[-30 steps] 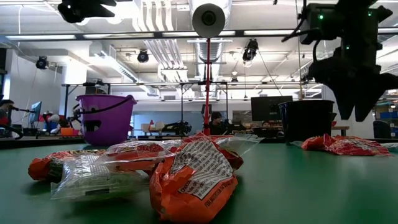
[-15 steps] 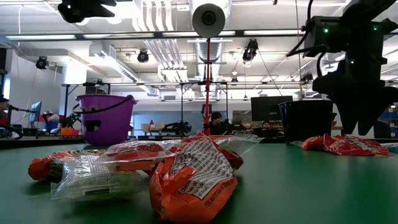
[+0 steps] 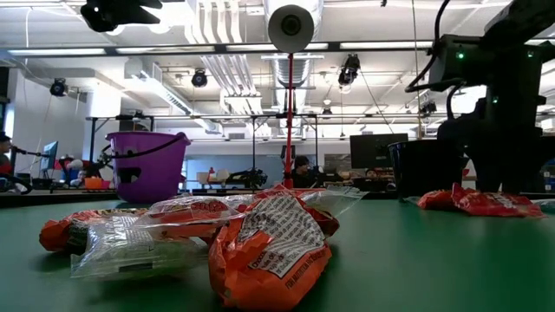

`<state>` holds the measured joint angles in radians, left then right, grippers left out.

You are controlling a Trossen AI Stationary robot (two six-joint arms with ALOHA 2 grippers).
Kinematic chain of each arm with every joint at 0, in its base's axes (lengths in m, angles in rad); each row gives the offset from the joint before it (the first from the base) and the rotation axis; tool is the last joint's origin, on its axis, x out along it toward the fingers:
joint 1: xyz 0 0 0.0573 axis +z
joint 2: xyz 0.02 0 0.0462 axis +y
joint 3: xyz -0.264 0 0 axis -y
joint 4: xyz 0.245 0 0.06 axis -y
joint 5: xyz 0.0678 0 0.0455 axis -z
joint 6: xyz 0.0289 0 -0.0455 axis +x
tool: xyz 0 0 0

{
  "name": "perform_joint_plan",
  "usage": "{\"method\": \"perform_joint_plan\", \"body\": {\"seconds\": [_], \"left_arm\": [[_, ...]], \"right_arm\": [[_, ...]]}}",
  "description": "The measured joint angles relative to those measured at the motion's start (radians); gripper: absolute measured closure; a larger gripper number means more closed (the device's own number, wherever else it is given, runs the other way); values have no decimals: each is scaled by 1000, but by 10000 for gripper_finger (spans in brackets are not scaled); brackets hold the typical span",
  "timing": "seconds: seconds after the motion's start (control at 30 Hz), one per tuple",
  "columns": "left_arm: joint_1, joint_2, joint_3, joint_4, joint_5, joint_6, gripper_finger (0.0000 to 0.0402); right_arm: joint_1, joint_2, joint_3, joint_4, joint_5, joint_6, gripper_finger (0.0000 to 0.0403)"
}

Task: Sort candy
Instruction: Put the orange chocolate into the black bucket

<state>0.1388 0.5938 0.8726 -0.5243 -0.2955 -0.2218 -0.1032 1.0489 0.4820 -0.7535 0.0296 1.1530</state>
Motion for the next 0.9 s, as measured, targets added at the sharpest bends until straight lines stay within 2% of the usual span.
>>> {"method": "perform_joint_plan", "body": {"seconds": [0.53,0.9], "left_arm": [[0,0,0,0,0,0,249],[0,0,0,0,0,0,249]], "right_arm": [[0,0,0,4,-5,0,367],[0,0,73,3,-37,-11,375]]}}
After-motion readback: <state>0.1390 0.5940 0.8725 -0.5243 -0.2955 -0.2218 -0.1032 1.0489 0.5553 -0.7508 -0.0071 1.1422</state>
